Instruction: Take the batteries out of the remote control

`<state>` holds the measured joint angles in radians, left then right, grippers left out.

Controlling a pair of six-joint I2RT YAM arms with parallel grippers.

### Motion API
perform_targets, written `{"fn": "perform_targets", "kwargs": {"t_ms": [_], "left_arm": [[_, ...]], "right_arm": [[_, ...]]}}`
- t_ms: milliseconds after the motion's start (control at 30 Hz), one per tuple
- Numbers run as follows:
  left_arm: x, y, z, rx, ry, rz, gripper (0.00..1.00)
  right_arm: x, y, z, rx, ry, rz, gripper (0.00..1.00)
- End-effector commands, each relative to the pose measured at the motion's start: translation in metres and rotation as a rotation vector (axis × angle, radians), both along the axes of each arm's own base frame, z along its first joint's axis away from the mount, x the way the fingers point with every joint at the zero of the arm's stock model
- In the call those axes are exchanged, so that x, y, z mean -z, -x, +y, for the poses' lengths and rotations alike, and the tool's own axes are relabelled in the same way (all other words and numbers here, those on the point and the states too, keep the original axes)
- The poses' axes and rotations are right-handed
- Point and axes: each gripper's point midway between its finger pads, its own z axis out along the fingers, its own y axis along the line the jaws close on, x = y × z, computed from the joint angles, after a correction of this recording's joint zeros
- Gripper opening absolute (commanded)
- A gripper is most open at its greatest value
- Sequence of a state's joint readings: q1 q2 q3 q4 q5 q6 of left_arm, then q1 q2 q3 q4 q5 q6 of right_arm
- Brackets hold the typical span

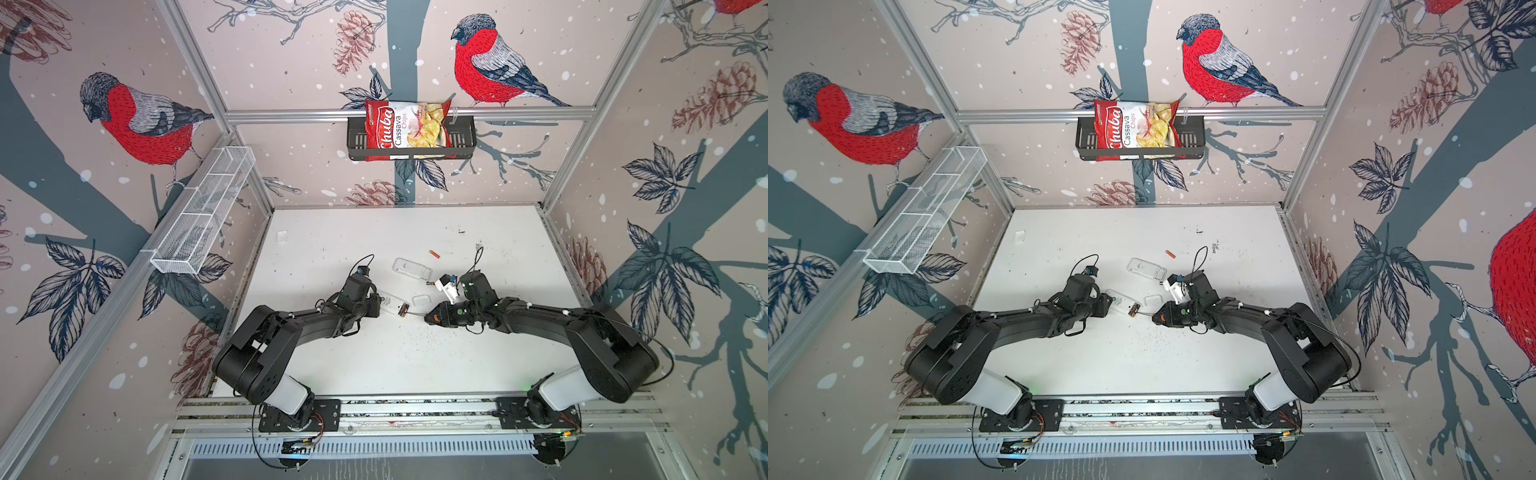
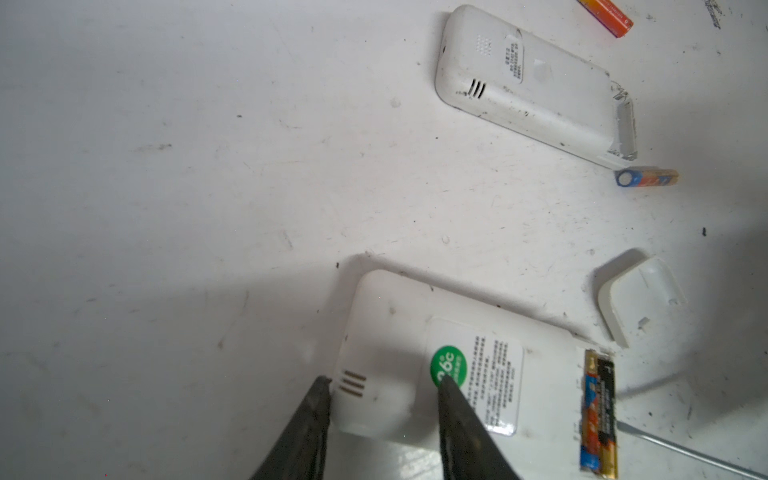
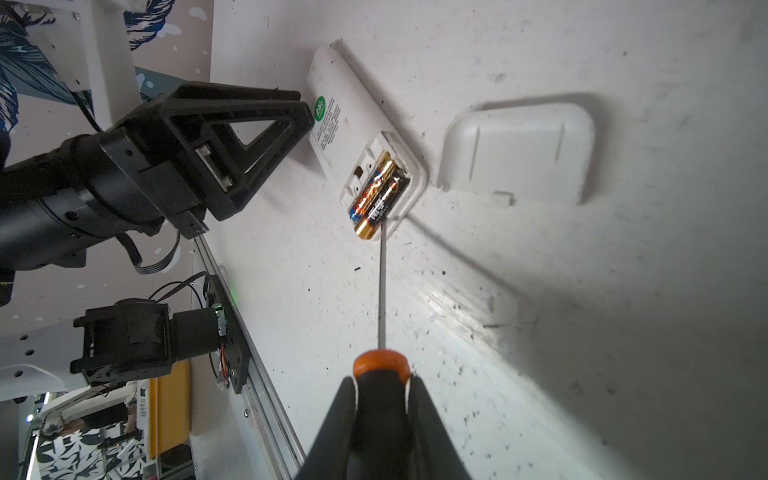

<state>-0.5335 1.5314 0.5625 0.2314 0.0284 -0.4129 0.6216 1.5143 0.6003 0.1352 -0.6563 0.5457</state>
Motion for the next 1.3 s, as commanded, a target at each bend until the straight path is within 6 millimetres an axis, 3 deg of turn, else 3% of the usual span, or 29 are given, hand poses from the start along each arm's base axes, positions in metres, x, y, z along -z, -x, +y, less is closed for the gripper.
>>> {"fn": "perform_targets", "kwargs": {"t_ms": [0,500,800,900,1033,1133,1267], "left_arm": [[0.016,0.027,-0.007,0.074,0.014,0.114,0.42],[0.016,0.026,-0.007,0.074,0.015,0.113,0.41],[0.012,0.025,-0.003,0.055,0.005,0.098,0.45],[0.009,0.023,-0.001,0.047,-0.004,0.088,0.50],[0.001,0.020,0.001,0.035,-0.012,0.068,0.57],[-0.005,0.018,0.002,0.029,-0.008,0.049,0.59],[-0.006,0.018,0.002,0.025,-0.002,0.044,0.61]], "right_arm": [[-0.006,-0.006,0.008,-0.010,-0.033,-0.035,0.00],[-0.012,-0.017,0.013,-0.002,-0.046,-0.053,0.00],[-0.030,-0.016,-0.010,0.035,0.021,-0.098,0.00],[-0.028,-0.005,-0.029,0.073,0.103,-0.072,0.00],[-0.018,0.029,-0.059,0.121,0.256,-0.012,0.00],[-0.024,0.049,-0.079,0.188,0.300,0.000,0.00],[-0.038,0.065,-0.085,0.236,0.303,-0.016,0.00]]}}
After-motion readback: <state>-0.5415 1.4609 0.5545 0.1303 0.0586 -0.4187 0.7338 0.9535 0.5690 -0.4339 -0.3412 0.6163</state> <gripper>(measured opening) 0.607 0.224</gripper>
